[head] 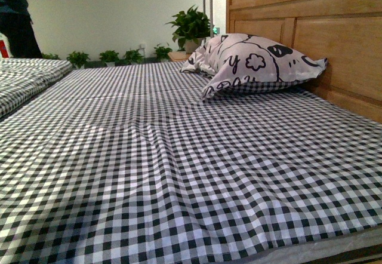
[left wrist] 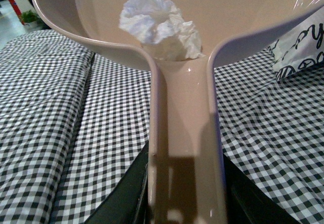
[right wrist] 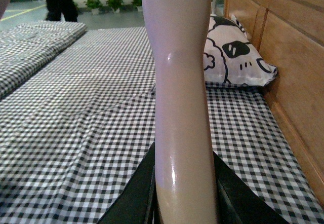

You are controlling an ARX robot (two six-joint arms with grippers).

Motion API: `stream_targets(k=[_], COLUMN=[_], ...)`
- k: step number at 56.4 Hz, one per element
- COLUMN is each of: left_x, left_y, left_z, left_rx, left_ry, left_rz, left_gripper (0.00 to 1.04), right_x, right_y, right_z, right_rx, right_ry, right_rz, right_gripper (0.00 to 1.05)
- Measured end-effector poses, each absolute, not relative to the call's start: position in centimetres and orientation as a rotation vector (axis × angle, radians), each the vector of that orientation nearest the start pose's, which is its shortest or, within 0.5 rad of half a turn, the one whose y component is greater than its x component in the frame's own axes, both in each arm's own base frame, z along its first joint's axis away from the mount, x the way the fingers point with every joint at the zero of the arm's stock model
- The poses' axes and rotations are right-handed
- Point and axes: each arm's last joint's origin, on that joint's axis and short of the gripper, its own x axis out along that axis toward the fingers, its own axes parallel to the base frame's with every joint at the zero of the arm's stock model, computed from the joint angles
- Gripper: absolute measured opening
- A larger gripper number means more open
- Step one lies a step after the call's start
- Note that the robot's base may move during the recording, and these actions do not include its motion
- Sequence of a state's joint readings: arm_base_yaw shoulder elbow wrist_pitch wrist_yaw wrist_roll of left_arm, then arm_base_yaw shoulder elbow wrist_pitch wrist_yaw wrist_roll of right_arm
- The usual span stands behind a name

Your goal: Clean up trash

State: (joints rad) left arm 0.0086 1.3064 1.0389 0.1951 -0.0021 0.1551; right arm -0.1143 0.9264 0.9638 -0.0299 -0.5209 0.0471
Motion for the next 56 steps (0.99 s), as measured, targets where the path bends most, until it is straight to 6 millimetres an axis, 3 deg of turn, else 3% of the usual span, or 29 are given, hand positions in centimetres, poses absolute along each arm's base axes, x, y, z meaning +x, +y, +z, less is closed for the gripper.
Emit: stream_targets(k=[15,23,30,56], left_x=[24.1,21.0,20.1,20.1], left_y=[0.0,0.0,0.1,0.1], left_z=[34.6,35.1,34.9,34.5], left_rx=[0.189,0.179,0.174,0.167], left_ry=[0.003,-0.022,-0.023,-0.012], left_rz=[0.142,0.154,0.159,0.154], left_gripper=[0.27,0.27,0.27,0.27], right_x=[13.5,11.2,10.6,11.3], right_y=[-2.3,-2.6,-2.5,-1.7], right_z=[38.8,38.5,38.5,38.2], right_rx=[0.113,0.131,0.133,0.170], right_ry=[-0.049,-0.061,-0.062,-0.026], right_rz=[0.441,0.482,0.493,0.468], right_gripper=[0.20,0.20,0.20,0.20])
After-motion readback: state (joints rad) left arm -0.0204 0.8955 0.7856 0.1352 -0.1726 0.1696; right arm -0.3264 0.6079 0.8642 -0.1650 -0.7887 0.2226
